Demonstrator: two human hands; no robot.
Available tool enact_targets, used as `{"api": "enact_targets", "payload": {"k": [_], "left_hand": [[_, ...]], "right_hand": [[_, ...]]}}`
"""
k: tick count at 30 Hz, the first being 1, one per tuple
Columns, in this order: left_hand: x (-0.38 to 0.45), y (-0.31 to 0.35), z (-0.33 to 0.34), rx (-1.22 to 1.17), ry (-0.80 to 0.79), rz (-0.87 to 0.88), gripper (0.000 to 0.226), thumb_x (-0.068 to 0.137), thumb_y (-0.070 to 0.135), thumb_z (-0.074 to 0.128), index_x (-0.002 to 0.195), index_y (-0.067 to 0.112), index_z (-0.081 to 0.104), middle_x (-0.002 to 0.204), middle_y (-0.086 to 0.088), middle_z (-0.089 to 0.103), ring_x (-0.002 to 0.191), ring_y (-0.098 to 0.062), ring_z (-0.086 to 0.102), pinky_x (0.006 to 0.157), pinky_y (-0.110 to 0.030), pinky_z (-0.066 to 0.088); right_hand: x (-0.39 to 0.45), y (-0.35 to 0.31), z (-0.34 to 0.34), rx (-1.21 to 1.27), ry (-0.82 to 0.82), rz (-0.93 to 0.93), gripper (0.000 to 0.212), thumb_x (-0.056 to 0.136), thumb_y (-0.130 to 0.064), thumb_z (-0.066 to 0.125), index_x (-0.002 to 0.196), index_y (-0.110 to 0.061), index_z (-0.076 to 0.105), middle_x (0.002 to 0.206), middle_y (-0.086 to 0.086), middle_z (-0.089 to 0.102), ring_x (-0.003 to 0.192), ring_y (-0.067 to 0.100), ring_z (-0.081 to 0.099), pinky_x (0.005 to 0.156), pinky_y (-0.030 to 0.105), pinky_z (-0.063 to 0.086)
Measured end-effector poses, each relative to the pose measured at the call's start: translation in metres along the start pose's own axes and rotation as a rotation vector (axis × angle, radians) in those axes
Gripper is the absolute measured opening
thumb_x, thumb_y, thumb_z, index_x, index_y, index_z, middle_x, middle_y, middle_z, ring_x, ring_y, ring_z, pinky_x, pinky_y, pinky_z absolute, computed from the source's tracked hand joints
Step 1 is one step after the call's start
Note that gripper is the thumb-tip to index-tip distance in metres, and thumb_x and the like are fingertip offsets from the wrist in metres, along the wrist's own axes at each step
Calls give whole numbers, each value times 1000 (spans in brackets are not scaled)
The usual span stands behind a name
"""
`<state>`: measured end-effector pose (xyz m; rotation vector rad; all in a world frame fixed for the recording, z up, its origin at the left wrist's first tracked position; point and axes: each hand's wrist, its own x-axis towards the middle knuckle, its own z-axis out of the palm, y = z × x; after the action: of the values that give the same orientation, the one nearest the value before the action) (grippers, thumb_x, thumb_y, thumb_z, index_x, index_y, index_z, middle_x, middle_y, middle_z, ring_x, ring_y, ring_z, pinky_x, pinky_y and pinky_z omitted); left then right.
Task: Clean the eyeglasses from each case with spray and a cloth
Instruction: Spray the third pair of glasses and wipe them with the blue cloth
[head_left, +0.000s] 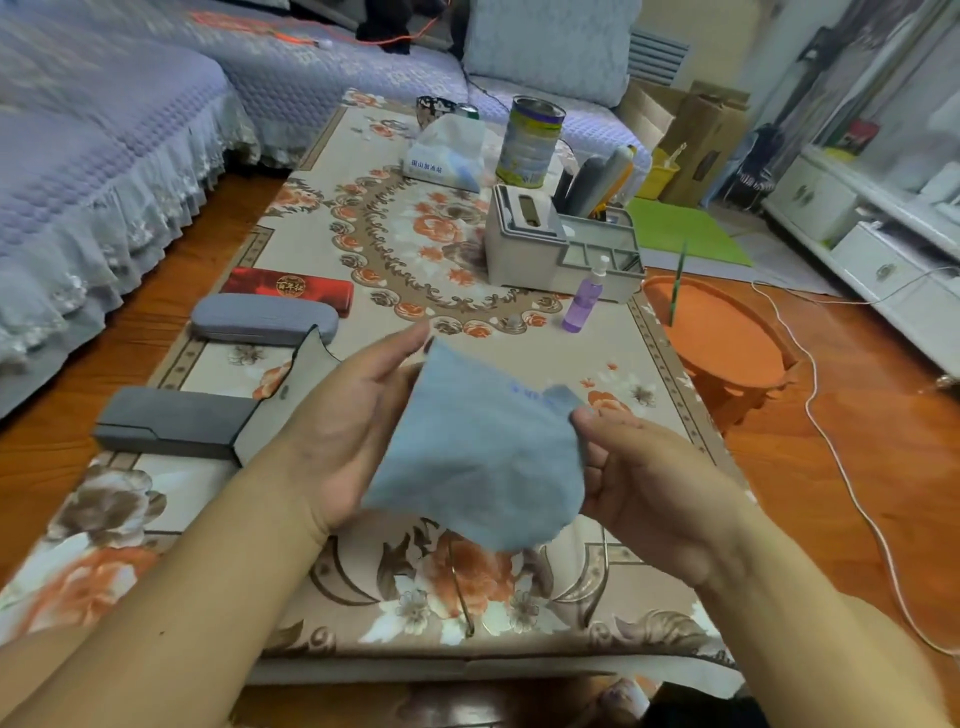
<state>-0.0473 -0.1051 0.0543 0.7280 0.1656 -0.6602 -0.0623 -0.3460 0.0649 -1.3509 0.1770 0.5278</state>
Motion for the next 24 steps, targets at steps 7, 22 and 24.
{"api": "enact_targets", "payload": {"k": [7, 22, 24], "left_hand": [[11, -12, -5, 464, 424, 394, 36, 92, 2, 66, 121, 24, 67, 89, -11, 75, 85, -22, 75, 78, -38, 61], [-11, -10, 12, 1063, 555, 758, 12, 88, 23, 76, 95, 32, 78, 79, 25, 73, 79, 11, 66, 66, -2, 46], [-15, -7, 13, 1218, 541, 793, 10, 89, 24, 75, 91, 34, 77, 77, 23, 72, 81, 9, 65, 66, -3, 46]], "right_hand": [[3, -6, -5, -235, 339, -118, 30, 95, -13, 67, 124, -12, 60, 103, 14, 69, 85, 23, 73, 80, 38, 59], [-11, -31, -4, -642, 433, -433, 12, 85, -14, 79, 85, -26, 80, 85, 5, 76, 90, 40, 68, 83, 62, 54], [-16, -33, -2, -701, 431, -446, 11, 86, -17, 78, 80, -25, 79, 89, 10, 72, 83, 37, 65, 73, 55, 56]]}}
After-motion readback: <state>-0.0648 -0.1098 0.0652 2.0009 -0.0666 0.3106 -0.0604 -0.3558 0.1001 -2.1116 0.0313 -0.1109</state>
